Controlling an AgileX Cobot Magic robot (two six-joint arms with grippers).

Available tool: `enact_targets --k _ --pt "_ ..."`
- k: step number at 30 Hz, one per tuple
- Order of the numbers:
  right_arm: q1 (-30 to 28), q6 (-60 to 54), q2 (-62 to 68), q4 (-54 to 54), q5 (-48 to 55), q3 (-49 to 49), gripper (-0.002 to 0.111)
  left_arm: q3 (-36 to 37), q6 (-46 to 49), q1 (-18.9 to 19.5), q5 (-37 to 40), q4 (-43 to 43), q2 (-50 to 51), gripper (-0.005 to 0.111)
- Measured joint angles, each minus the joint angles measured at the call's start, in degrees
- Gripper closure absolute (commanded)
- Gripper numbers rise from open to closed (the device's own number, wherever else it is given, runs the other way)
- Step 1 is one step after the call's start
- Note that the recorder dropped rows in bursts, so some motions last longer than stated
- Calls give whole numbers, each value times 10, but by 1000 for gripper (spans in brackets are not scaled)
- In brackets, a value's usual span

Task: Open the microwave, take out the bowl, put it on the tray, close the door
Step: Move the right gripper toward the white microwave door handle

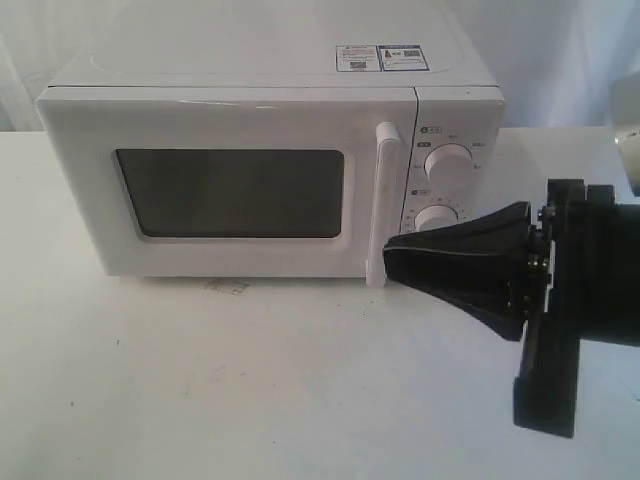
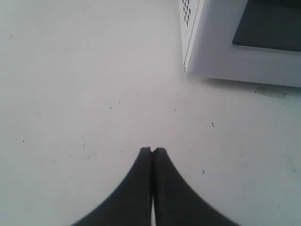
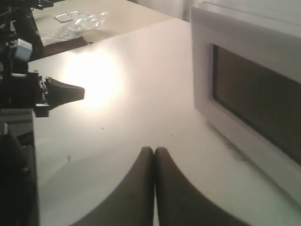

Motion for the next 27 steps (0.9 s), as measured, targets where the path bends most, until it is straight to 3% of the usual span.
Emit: enact_targets --k 8,15,18,27 --pt "0 -100 45 49 -112 -2 104 0 0 0 0 0 0 107" --pt "0 -269 103 138 -118 -4 66 0 0 0 0 0 0 107" --pt "0 -289 129 143 -118 -14 56 0 0 0 0 0 0 107" --pt "0 -289 191 148 -162 -48 53 0 0 0 0 0 0 107"
